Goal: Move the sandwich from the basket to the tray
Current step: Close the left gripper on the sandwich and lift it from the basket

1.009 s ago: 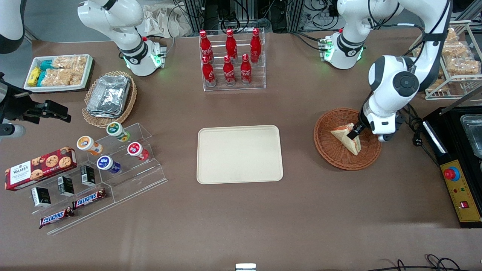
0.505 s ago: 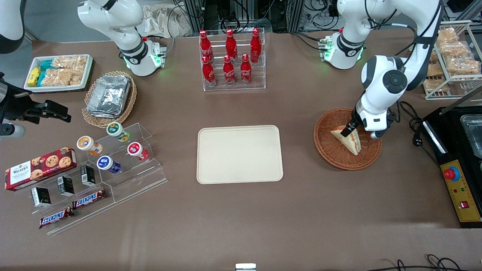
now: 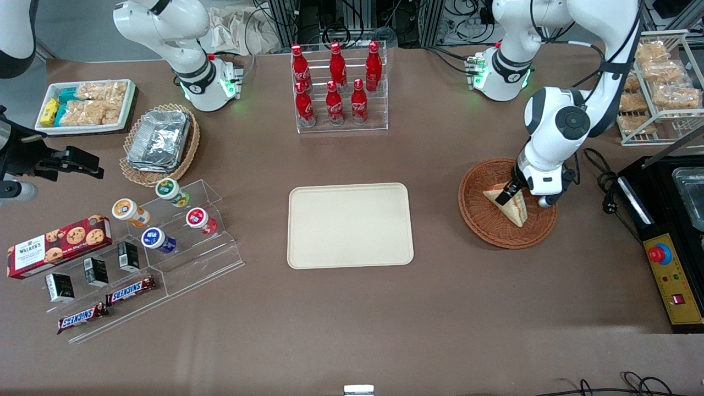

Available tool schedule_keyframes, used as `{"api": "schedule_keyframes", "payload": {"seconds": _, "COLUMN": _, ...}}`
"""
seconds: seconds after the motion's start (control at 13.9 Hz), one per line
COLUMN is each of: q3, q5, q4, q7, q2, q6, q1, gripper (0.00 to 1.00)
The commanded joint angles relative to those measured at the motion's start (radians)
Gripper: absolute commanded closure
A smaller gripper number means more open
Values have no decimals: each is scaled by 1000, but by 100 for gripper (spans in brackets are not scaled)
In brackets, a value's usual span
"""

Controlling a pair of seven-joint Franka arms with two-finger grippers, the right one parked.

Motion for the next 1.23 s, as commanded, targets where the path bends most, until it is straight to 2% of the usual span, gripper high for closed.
{"api": "schedule_keyframes", "payload": {"seconds": 0.0, "q3": 3, "q5": 16, "q4": -30, "q7": -39, "q2": 3, "q6": 90, "q1": -15, "gripper": 75}}
{"api": "schedule_keyframes", "payload": {"seconds": 0.07, "q3": 3, "q5": 22, "q4": -30, "q7": -35, "q2": 1, "q6": 90, "q1": -15, "gripper": 99}}
{"api": "schedule_keyframes", "payload": {"seconds": 0.36, "q3": 3, "q5": 25, "q4": -19, "q7": 23, "q2": -11, "q6": 58, "q1": -49, "gripper": 100}}
{"api": "schedule_keyframes", "payload": {"seconds": 0.58, "q3": -12, "q5": 32, "q4": 47, "q7": 147, "q2": -106, "q6": -151, "q1": -63, "gripper": 100}}
{"api": "schedule_keyframes", "payload": {"seconds": 0.79, "q3": -35, "q5": 30, "q4": 220, "q7": 226, "q2": -134, "q6": -449, "q1": -63, "gripper": 100}}
{"api": "schedule_keyframes", "payload": {"seconds": 0.94, "q3": -78, "q5": 30, "q4": 391, "q7": 228, "q2": -102, "q6": -616, "q1": -64, "gripper": 100}}
{"api": "schedule_keyframes", "payload": {"seconds": 1.15, "q3": -156, "q5": 13, "q4": 556, "q7": 280, "q2": -50, "q6": -712, "q1": -64, "gripper": 100}}
